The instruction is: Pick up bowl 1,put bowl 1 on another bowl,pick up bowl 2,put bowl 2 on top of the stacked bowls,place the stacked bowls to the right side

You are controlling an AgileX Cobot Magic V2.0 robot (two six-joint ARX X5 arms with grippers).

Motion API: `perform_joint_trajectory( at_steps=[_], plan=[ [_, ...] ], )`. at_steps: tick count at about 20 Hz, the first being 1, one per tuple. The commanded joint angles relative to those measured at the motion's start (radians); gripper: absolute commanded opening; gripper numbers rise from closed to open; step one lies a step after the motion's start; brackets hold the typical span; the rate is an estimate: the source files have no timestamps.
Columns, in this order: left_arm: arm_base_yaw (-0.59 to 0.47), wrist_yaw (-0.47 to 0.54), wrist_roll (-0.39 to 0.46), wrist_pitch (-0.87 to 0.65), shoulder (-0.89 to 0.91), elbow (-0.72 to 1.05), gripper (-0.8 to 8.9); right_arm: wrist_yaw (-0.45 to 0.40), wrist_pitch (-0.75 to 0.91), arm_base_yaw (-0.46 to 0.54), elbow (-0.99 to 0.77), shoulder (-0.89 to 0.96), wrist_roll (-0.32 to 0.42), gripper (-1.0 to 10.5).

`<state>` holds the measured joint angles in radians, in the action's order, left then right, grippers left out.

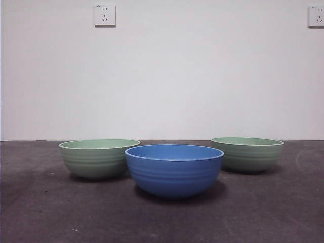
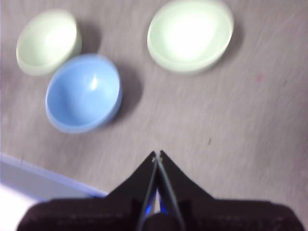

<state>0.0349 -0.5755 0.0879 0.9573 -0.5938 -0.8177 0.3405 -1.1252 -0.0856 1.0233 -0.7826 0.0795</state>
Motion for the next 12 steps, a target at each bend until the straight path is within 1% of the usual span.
perform_joint_trajectory(
  at_steps=[1,4,5,7,8,9,12],
  plan=[
    [-0.002,-0.005,0.097,0.051,-0.034,-0.035,-0.07,0.001,-0.011,-0.006,0.004,-0.010,0.032,-0.1],
    [-0.002,-0.002,0.097,0.058,-0.060,-0.051,0.02,-0.002,-0.009,-0.006,0.004,-0.016,0.029,0.1],
    [-0.002,-0.001,0.096,0.058,-0.063,-0.053,0.49,-0.003,-0.009,-0.006,0.004,-0.016,0.024,0.5],
    [-0.002,0.000,0.089,0.058,-0.067,-0.053,4.12,-0.005,-0.008,-0.006,0.005,-0.018,0.007,3.5],
    [-0.002,0.000,0.088,0.057,-0.068,-0.053,5.60,-0.005,-0.008,-0.006,0.005,-0.018,0.002,5.4],
    [-0.002,0.000,0.088,0.057,-0.068,-0.053,5.68,-0.005,-0.008,-0.006,0.004,-0.018,-0.004,6.2],
    [-0.002,0.000,0.079,0.058,-0.071,-0.053,5.67,-0.005,-0.008,-0.006,0.005,-0.031,-0.019,6.3]
  ],
)
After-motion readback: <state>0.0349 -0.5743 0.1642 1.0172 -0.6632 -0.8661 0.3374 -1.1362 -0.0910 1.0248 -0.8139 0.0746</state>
